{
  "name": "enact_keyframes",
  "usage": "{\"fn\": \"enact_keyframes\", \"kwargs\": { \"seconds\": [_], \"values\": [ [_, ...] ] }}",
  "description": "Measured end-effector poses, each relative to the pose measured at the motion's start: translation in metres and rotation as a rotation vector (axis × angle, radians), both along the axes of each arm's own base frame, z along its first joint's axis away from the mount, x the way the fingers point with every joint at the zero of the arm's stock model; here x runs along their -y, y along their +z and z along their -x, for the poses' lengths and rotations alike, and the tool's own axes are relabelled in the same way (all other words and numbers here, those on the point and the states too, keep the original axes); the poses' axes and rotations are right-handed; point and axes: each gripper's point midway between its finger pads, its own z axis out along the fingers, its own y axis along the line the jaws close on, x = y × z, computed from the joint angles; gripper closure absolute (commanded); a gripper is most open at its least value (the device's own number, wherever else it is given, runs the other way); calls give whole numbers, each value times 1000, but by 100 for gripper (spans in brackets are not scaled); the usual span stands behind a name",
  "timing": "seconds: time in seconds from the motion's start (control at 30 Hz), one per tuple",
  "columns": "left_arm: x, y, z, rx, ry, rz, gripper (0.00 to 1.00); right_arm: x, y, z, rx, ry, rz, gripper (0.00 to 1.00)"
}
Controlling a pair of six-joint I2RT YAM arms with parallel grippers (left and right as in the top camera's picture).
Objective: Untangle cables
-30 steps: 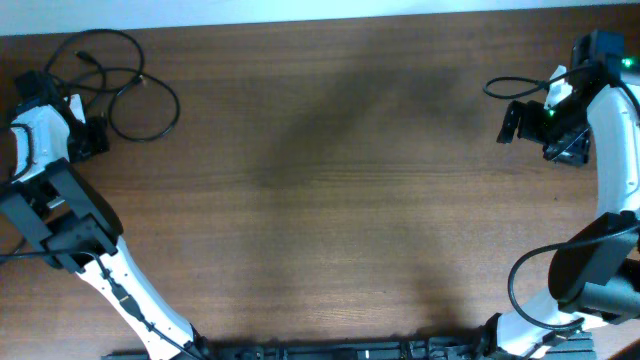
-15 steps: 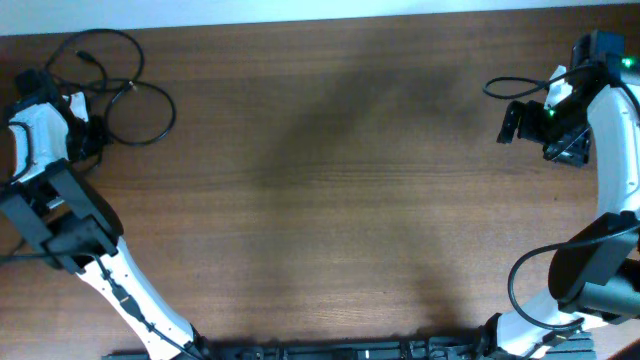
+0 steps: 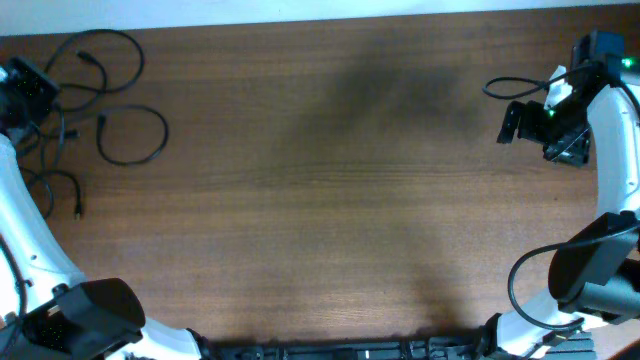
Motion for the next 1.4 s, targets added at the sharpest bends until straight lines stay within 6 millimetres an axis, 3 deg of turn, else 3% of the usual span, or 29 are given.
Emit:
{"fn": "enact_keyframes", "kwargs": {
  "seconds": [0.07,0.23,0.3,0.33,0.4,0.47,0.5,0.53,0.63,0.77,0.9,0.93,0.97,1.03,1.13,1.17,1.2,1.23,1.3,1.37,1.4],
  "values": [
    [-4,-9,12,-56,95,28,100,0,0,0,-1,0,-1,2],
    [-2,-15,21,-93,178,76,100,0,0,0,-1,0,-1,2],
    [12,-16,15,-99,162,82,100,0,0,0,-1,0,-1,2],
    [32,-17,7,-103,118,80,100,0,0,0,-1,0,-1,2],
    [38,-25,1,-132,110,54,100,0,0,0,-2,0,-1,2],
    [41,-63,-14,-226,100,55,100,0,0,0,0,0,0,1],
    [41,-102,-25,-314,91,77,100,0,0,0,-1,1,-1,1],
    [39,-126,-32,-352,87,93,100,0,0,0,0,0,-1,2],
    [40,-172,-57,-376,63,147,100,0,0,0,-1,0,-1,2],
    [39,-198,-78,-350,49,169,100,0,0,0,-1,0,-1,2],
    [43,-197,-93,-289,22,189,99,0,0,0,-1,0,-1,2],
    [46,-208,-95,-306,16,200,99,0,0,0,-1,0,-1,2],
    [50,-224,-96,-335,10,211,97,0,0,0,-1,0,-1,2],
    [52,-243,-101,-348,2,222,76,0,0,0,-1,0,-1,2],
    [53,-242,-106,-326,-56,201,46,0,0,0,-1,0,-1,2],
    [55,-240,-103,-342,-88,192,1,0,0,0,-1,0,-1,2],
    [55,-231,-102,-352,-106,186,1,0,0,0,0,0,0,2],
    [53,-208,-110,-318,-135,161,0,0,0,0,-1,0,-1,2],
    [61,-172,-100,-341,-188,174,5,0,0,0,1,0,0,2],
    [79,-101,-100,-229,-292,200,8,0,0,0,0,0,0,2],
    [102,-66,-91,-171,-412,226,5,0,0,0,-1,0,-1,2]
  ]
}}
